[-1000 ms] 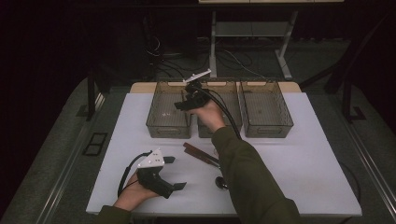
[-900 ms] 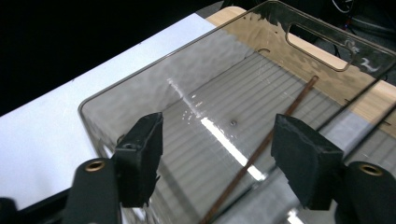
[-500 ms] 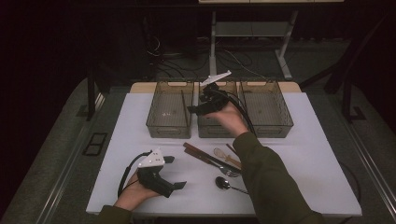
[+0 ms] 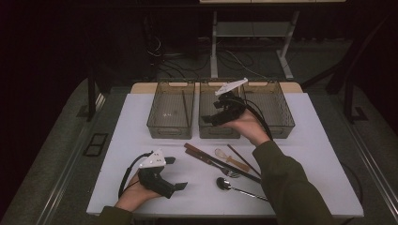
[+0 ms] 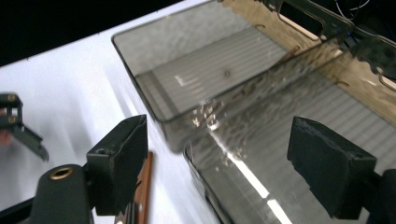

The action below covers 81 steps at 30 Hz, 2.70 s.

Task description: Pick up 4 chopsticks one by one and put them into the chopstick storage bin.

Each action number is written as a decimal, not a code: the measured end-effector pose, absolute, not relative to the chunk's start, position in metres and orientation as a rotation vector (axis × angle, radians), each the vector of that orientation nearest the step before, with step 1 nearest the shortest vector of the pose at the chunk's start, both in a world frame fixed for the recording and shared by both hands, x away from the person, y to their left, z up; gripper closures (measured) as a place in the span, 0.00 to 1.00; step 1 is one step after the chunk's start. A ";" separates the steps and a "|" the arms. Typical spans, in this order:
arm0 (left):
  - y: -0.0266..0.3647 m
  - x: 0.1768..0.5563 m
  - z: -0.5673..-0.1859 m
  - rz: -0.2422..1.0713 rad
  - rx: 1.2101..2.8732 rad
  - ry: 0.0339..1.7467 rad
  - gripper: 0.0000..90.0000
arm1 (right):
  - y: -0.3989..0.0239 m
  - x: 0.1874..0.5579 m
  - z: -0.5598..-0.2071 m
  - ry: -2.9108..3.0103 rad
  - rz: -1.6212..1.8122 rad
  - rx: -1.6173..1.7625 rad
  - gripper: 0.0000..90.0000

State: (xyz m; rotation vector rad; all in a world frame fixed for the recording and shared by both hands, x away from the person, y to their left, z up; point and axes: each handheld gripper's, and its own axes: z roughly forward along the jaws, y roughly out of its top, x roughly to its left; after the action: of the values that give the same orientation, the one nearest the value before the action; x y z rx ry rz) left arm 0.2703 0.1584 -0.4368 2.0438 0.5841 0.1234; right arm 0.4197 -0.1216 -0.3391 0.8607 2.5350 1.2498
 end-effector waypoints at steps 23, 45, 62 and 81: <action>0.158 0.272 -0.439 0.145 2.047 0.577 0.00 | -0.192 0.372 -0.368 2.504 1.268 0.940 0.23; 0.158 0.271 -0.438 0.147 2.062 0.572 0.00 | -0.251 0.312 -0.396 2.430 1.256 1.078 0.35; 0.158 0.269 -0.437 0.162 2.074 0.563 0.00 | -0.283 0.278 -0.412 2.445 1.178 1.098 0.61; 0.157 0.269 -0.438 0.159 2.078 0.564 0.00 | -0.254 0.284 -0.435 2.629 1.023 1.076 0.87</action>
State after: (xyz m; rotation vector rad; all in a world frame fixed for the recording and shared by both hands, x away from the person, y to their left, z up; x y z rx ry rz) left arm 0.2692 0.1572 -0.4378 2.0785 0.5637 0.1589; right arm 0.2842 -0.2536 -0.4346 1.0756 2.6295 1.0235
